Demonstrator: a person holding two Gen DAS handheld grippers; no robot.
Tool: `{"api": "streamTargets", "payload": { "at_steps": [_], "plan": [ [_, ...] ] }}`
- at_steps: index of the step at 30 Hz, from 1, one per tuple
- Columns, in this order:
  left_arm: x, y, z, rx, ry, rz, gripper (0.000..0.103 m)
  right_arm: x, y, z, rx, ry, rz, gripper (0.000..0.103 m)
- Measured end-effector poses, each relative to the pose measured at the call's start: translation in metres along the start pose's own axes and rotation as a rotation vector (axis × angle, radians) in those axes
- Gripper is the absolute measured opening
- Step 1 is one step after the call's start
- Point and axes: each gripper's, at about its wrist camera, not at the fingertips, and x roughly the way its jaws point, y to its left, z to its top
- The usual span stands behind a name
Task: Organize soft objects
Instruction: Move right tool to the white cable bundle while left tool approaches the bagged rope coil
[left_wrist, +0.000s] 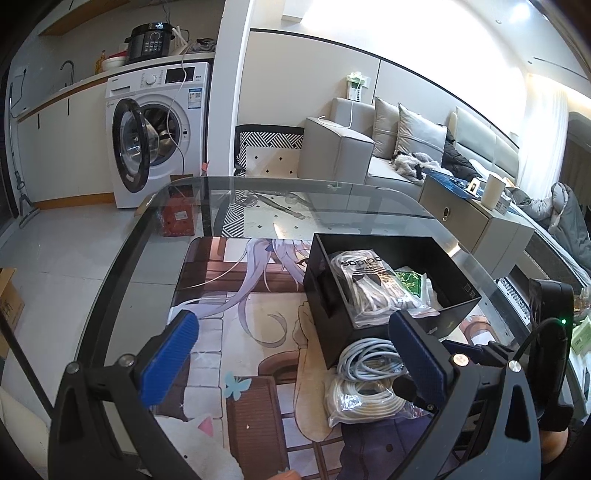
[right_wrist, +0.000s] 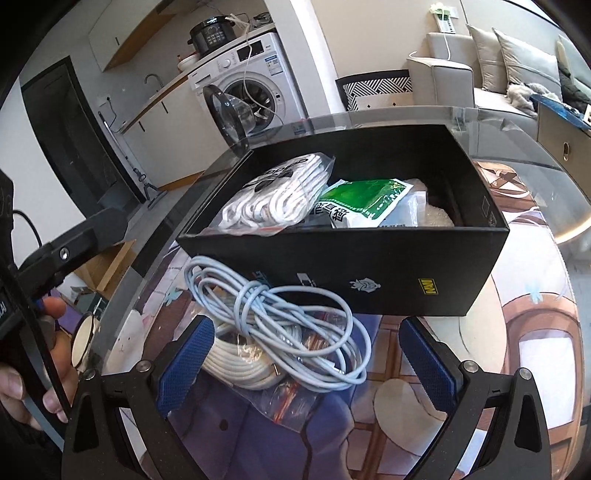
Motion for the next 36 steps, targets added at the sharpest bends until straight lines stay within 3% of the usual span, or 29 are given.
{"api": "streamTargets", "payload": {
  "at_steps": [3, 5, 8, 22, 29, 32, 36],
  "plan": [
    [0.002, 0.001, -0.001, -0.001, 0.005, 0.004, 0.103, 0.003, 0.000, 0.002, 0.020, -0.003, 0.010, 0.097],
    [0.002, 0.001, -0.001, -0.003, 0.006, 0.008, 0.103, 0.005, 0.000, 0.002, 0.026, 0.006, 0.015, 0.082],
    [0.003, 0.001, -0.001, -0.001, 0.006, 0.008, 0.103, 0.006, -0.005, 0.003, 0.042, 0.014, 0.040, 0.072],
    [0.008, 0.000, -0.006, 0.006, 0.021, 0.010, 0.103, -0.029, -0.021, -0.010, -0.008, -0.054, 0.033, 0.065],
    [0.017, -0.010, -0.012, 0.034, 0.061, -0.008, 0.103, -0.051, -0.051, -0.022, 0.009, -0.066, -0.014, 0.065],
    [0.023, -0.016, -0.016, 0.045, 0.090, -0.027, 0.103, -0.059, -0.066, -0.029, 0.016, -0.056, -0.045, 0.057],
    [0.031, -0.024, -0.023, 0.061, 0.128, -0.045, 0.103, -0.070, -0.080, -0.036, 0.009, -0.054, -0.065, 0.057]
  ]
}}
